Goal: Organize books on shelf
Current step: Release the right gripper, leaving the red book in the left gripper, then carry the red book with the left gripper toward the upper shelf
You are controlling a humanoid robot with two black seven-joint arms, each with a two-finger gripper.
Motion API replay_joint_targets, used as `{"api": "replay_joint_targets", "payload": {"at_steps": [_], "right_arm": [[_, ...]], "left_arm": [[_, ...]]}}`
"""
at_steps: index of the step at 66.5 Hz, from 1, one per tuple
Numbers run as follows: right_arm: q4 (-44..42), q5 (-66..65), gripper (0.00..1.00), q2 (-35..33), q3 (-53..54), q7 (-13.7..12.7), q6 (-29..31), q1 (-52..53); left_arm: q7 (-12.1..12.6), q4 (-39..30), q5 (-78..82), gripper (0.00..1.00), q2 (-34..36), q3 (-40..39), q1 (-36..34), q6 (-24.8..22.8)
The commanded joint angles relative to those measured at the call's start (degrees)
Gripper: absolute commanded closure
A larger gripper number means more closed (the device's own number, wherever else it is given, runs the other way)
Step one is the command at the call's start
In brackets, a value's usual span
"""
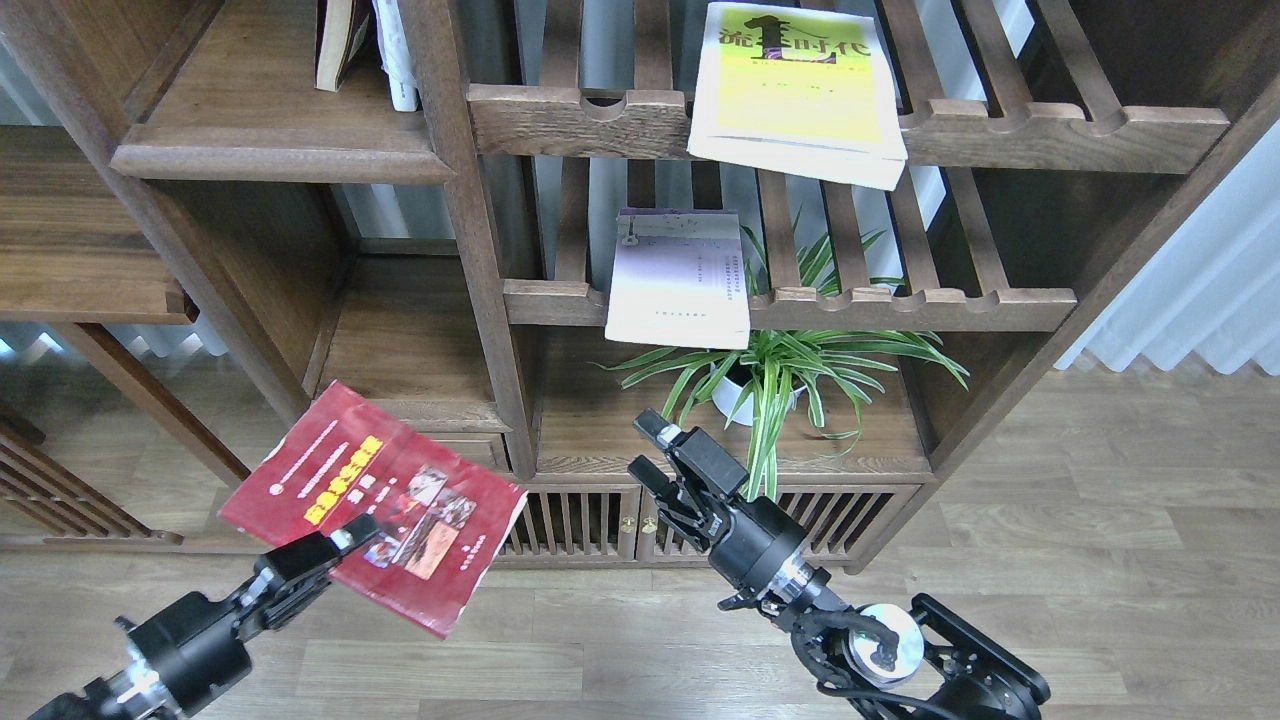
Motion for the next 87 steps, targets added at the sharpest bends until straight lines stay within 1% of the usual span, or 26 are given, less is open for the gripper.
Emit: {"api": "replay_joint_targets", "payload": {"at_steps": [1,9,17,23,34,39,40,43,50,56,68,82,87], "right_arm": [[-0.41,0.13,0.02,0.3,0.02,-0.07,0.0,0.06],[-0.42,0.13,0.02,-0.05,0.02,-0.07,0.0,0.06],[-0.77,0.13,0.02,-0.58,0.02,-0.16,0.0,0.06],[-2.61,0.13,0.02,-0.93,0.02,-0.25,0.0,0.06],[-5.78,0.4,0.02,-1.02,0.02,-0.34,0.0,0.24],[-5.78,0.49,0.02,-0.76,-0.06,-0.34,0.0,0.24],[-5.78,0.49,0.02,-0.5,-0.06,-0.34,0.0,0.24],[-5.78,0.4,0.02,-0.32,-0.15,-0.25,0.0,0.24],[-5.78,0.31,0.02,-0.32,-0.33,-0.25,0.0,0.15],[-5.86,0.22,0.02,-0.32,-0.33,-0.34,0.0,0.15],[-5.86,0.22,0.02,-0.32,-0.5,-0.34,0.0,0.33],[-6.13,0.13,0.02,-0.41,-0.59,-0.42,0.0,0.24],[-6.13,0.13,0.02,-0.32,-0.59,-0.43,0.0,0.24]], "left_arm": [[-0.02,-0.03,10.07,0.95,-5.04,-5.77,0.18,0.0],[-0.02,-0.12,16.05,0.95,-8.03,-7.62,0.27,0.0],[-0.02,-0.2,17.81,0.95,-10.67,-9.29,1.49,0.0],[-0.02,-0.12,17.9,0.95,-13.22,-11.49,4.13,0.0],[-0.02,-0.12,17.99,0.95,-14.71,-13.94,9.14,0.0],[-0.02,-0.12,18.34,0.95,-15.42,-15.79,9.32,0.0],[-0.02,-0.12,18.86,0.95,-16.55,-17.54,9.32,0.0],[-0.02,-0.12,19.39,0.95,-17.44,-19.13,9.32,0.0],[-0.02,-0.12,19.57,0.95,-19.2,-21.77,9.32,0.0],[-0.02,-0.12,18.79,0.95,-22.1,-23.09,9.23,0.0],[-0.16,-0.12,15.09,0.96,-22.1,-23.97,9.41,0.0],[-0.25,-0.03,10.35,0.96,-22.1,-31.78,9.32,0.0],[-0.07,-0.03,8.15,0.96,-22.1,-33.28,9.23,0.0]]}}
